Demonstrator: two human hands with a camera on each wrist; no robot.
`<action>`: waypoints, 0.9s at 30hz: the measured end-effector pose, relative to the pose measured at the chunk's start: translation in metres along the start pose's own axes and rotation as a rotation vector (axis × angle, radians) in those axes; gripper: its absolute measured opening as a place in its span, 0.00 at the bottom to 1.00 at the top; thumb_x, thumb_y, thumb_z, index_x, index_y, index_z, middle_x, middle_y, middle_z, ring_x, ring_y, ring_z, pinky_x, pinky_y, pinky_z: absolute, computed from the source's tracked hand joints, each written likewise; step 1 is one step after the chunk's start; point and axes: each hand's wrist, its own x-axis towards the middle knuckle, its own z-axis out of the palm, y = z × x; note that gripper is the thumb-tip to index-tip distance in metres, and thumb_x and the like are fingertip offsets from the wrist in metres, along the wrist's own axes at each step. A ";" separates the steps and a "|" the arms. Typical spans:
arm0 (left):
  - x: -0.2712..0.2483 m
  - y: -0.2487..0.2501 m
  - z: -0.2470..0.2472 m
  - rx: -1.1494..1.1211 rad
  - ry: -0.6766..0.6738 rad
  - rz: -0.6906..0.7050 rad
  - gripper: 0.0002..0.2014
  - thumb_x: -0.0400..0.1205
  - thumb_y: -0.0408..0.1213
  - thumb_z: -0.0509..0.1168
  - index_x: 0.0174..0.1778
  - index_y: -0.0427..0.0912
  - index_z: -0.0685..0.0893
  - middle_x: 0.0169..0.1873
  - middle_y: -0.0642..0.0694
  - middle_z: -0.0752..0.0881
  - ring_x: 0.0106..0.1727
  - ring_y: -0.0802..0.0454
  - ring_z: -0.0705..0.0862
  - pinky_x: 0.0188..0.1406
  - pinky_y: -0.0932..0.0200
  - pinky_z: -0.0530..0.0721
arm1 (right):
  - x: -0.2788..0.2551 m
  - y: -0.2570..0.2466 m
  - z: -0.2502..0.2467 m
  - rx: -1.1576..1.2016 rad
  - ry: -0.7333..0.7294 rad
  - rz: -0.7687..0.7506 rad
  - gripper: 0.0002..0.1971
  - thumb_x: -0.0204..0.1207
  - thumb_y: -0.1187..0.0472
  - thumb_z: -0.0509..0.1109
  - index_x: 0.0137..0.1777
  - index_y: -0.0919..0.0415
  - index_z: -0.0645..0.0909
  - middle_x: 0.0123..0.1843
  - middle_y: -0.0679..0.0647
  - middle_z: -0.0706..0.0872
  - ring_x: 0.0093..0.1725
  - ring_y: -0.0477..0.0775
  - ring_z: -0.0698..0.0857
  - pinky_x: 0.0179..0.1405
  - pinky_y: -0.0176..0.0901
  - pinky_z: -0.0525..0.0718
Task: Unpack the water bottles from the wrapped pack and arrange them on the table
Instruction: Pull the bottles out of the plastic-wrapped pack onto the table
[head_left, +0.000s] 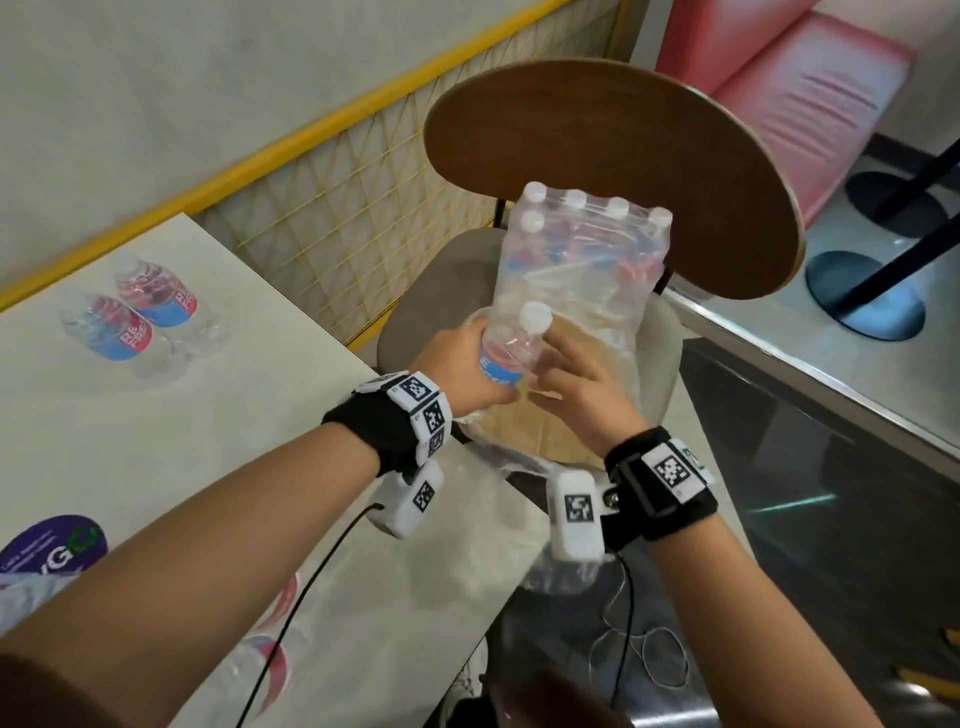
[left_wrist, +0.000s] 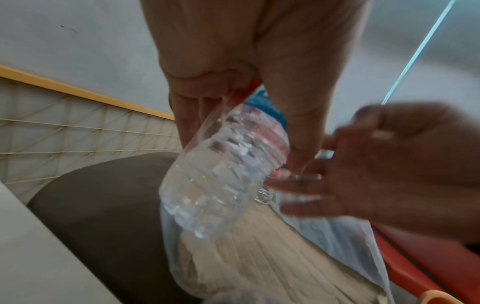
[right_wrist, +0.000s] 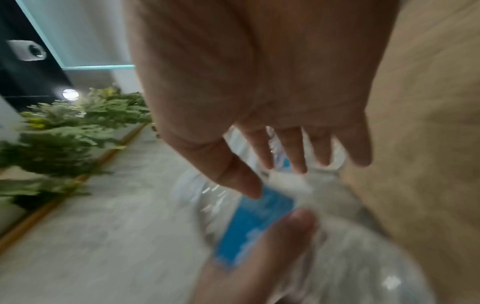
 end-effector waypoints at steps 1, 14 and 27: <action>-0.003 -0.001 -0.002 -0.010 0.031 -0.013 0.32 0.64 0.45 0.80 0.65 0.48 0.79 0.53 0.48 0.89 0.53 0.49 0.87 0.54 0.58 0.84 | 0.008 0.006 -0.006 -0.068 0.043 0.055 0.28 0.74 0.70 0.65 0.74 0.52 0.71 0.72 0.52 0.79 0.63 0.49 0.80 0.58 0.45 0.81; -0.012 -0.010 -0.013 -0.034 -0.010 0.011 0.27 0.68 0.41 0.78 0.64 0.48 0.80 0.53 0.48 0.89 0.54 0.51 0.88 0.57 0.58 0.84 | 0.126 -0.030 -0.030 -1.303 0.044 0.232 0.30 0.83 0.50 0.60 0.82 0.57 0.58 0.83 0.58 0.63 0.80 0.60 0.64 0.74 0.48 0.68; 0.000 -0.012 -0.011 -0.129 0.123 -0.118 0.29 0.67 0.44 0.80 0.64 0.47 0.81 0.56 0.49 0.88 0.55 0.52 0.84 0.50 0.68 0.73 | 0.051 0.010 0.002 -0.516 0.407 0.080 0.22 0.78 0.51 0.69 0.68 0.62 0.78 0.64 0.57 0.84 0.66 0.59 0.81 0.63 0.44 0.76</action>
